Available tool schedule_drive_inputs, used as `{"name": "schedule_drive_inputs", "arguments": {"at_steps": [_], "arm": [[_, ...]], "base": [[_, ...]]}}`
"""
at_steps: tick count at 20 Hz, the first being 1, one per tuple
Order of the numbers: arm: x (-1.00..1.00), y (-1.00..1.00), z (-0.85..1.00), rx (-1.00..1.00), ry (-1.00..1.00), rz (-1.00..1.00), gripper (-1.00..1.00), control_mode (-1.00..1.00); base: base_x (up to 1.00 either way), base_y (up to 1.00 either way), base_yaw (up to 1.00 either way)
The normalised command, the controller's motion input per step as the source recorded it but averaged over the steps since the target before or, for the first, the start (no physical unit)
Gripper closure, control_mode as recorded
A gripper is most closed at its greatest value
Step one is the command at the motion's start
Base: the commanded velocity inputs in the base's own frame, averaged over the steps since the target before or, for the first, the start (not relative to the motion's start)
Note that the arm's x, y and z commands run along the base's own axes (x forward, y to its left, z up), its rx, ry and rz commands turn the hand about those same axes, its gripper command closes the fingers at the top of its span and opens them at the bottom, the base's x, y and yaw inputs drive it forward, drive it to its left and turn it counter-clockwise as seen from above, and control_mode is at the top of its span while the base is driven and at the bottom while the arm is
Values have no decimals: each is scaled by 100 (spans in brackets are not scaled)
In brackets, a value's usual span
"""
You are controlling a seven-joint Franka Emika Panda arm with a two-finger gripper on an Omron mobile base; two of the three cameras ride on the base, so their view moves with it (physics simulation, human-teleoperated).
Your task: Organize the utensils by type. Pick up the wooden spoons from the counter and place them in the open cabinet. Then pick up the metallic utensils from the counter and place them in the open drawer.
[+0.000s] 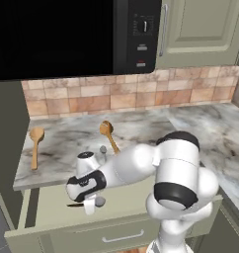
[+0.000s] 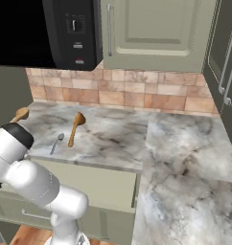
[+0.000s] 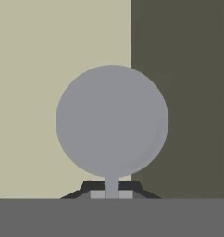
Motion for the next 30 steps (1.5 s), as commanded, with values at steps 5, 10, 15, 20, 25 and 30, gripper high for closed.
{"name": "schedule_drive_inputs", "arguments": {"at_steps": [5,10,15,20,25,30], "arm": [[15,0,-39,-1,0,0,100,-100],[0,0,-67,-9,0,0,100,-100],[-5,1,-70,-9,0,0,100,-100],[-71,19,-80,-11,0,3,100,-100],[-96,11,-65,-1,2,2,100,-100],[-100,0,-23,9,17,4,100,-100]], "base": [[0,0,0],[0,0,0],[0,0,0],[0,0,0],[0,0,0],[0,0,0]]}}
